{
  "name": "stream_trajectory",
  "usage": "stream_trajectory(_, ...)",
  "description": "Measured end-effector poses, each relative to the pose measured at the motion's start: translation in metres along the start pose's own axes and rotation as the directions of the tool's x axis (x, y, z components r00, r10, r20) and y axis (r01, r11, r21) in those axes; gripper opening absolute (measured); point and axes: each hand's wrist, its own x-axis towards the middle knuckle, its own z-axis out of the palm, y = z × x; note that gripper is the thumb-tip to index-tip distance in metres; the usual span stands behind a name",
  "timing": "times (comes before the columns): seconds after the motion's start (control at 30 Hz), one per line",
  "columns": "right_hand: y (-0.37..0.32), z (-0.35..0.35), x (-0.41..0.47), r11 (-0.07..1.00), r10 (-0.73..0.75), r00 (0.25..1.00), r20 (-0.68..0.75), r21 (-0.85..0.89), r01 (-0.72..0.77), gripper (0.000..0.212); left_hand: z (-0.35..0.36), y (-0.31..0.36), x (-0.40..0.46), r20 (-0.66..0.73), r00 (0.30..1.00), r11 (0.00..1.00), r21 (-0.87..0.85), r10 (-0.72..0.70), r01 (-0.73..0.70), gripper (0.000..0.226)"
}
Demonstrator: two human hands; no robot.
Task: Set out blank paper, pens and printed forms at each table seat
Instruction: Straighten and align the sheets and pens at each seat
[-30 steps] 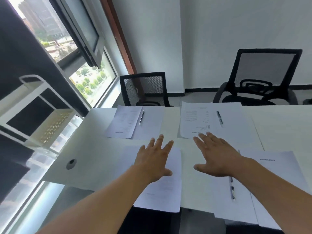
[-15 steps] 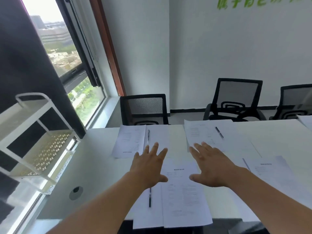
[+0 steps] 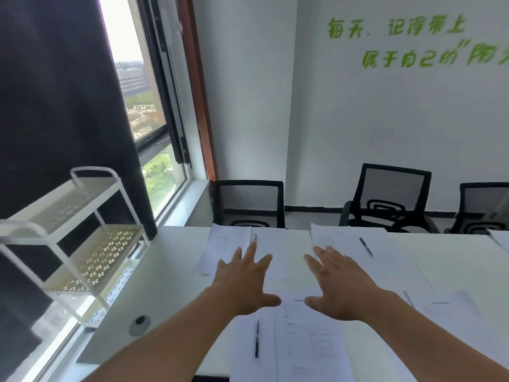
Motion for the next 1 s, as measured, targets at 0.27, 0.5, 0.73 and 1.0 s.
stream_trajectory(0.27, -0.011, 0.044, -0.007, 0.999, -0.037, 0.994, 0.1, 0.003, 0.037, 0.102, 0.033, 0.004, -0.02, 0.068, 0.997, 0.998, -0.044, -0.035, 0.038, 0.111)
stream_trajectory(0.5, -0.016, 0.079, 0.006, 0.999, -0.031, 0.969, 0.245, 0.03, 0.024, 0.102, 0.076, -0.019, -0.016, 0.221, 0.975, 0.999, -0.032, 0.0, 0.007, 0.11)
stream_trajectory(0.73, -0.023, 0.117, 0.044, 0.999, -0.002, 0.945, 0.326, 0.04, -0.011, 0.102, 0.121, -0.053, 0.025, 0.321, 0.943, 0.997, -0.023, 0.081, -0.077, 0.114)
stream_trajectory(1.0, -0.018, 0.175, 0.071, 0.997, -0.014, 0.891, 0.454, 0.072, -0.021, 0.104, 0.188, -0.057, 0.062, 0.416, 0.893, 0.981, 0.009, 0.172, -0.193, 0.125)
